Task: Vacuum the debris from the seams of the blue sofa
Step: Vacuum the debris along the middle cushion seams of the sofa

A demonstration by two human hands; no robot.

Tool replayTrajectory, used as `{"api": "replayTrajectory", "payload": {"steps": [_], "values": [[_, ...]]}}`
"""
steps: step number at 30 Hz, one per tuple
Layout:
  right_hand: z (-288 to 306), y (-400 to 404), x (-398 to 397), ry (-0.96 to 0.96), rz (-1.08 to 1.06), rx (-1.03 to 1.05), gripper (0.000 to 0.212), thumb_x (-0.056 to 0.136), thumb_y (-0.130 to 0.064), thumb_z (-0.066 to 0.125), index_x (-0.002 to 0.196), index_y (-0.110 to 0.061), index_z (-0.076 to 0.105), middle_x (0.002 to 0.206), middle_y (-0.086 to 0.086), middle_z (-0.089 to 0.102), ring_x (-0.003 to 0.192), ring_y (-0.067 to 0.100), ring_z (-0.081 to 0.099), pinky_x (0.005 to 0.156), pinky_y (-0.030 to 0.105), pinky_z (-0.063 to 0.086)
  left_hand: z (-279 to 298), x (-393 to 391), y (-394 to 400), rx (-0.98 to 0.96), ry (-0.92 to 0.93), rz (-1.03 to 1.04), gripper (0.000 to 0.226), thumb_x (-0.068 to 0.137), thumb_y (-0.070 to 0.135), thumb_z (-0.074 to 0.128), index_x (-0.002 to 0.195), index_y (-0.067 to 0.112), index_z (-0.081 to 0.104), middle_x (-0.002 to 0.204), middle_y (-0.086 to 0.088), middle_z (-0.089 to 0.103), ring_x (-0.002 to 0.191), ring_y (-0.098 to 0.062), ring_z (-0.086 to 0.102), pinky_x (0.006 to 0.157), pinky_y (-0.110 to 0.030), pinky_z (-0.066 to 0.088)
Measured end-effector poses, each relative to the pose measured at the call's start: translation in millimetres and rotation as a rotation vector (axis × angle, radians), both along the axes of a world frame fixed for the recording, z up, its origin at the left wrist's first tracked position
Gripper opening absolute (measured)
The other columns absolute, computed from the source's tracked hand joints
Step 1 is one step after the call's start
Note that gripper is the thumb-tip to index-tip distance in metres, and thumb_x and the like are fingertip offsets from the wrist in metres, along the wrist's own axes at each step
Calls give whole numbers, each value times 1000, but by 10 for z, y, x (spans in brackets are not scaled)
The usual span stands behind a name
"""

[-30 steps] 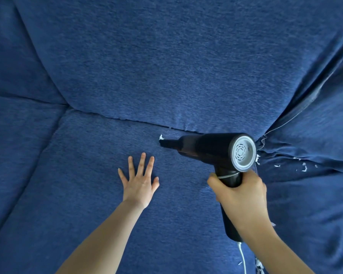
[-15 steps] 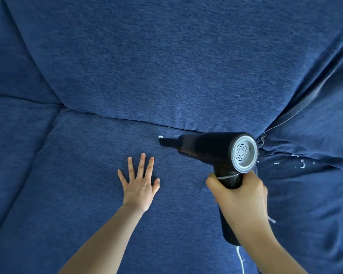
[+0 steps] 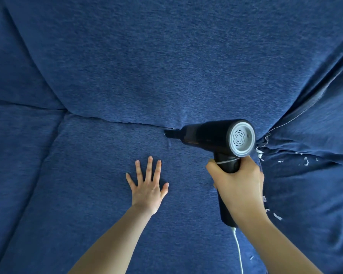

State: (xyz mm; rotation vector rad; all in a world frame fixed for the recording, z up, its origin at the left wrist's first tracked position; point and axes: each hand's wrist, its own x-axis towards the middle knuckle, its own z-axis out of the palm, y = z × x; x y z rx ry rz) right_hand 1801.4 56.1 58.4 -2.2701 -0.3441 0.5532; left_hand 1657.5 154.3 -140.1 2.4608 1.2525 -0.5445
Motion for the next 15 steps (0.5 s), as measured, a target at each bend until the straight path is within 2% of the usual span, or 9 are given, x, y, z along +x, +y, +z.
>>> {"api": "replayTrajectory", "payload": {"steps": [5, 10, 15], "values": [[39, 55, 10, -12, 36, -16, 21, 72, -32, 70, 72, -15, 57, 58, 4, 66, 68, 23, 64, 58, 28, 44, -62, -33, 22, 22, -31, -14, 75, 86, 65, 1, 142, 31, -35, 154, 1, -37, 139, -37, -35, 110, -66, -11], [149, -100, 5, 24, 46, -39, 20, 71, -29, 71, 73, -11, 61, 59, 7, 67, 64, 24, 66, 56, 27, 47, -165, -70, 16, 47, -36, -4, 75, 83, 69, -3, 146, 33, -23, 159, 1, -21, 143, -36, -28, 107, -66, -13], [210, -188, -16, 27, 32, -31, 26, 64, -32, 67, 72, -8, 64, 60, 9, 68, 65, 25, 65, 55, 27, 46, -98, -37, 16, 35, 6, -28, 75, 87, 66, 0, 143, 29, -33, 152, 2, -40, 137, -37, -38, 108, -67, -14]]}}
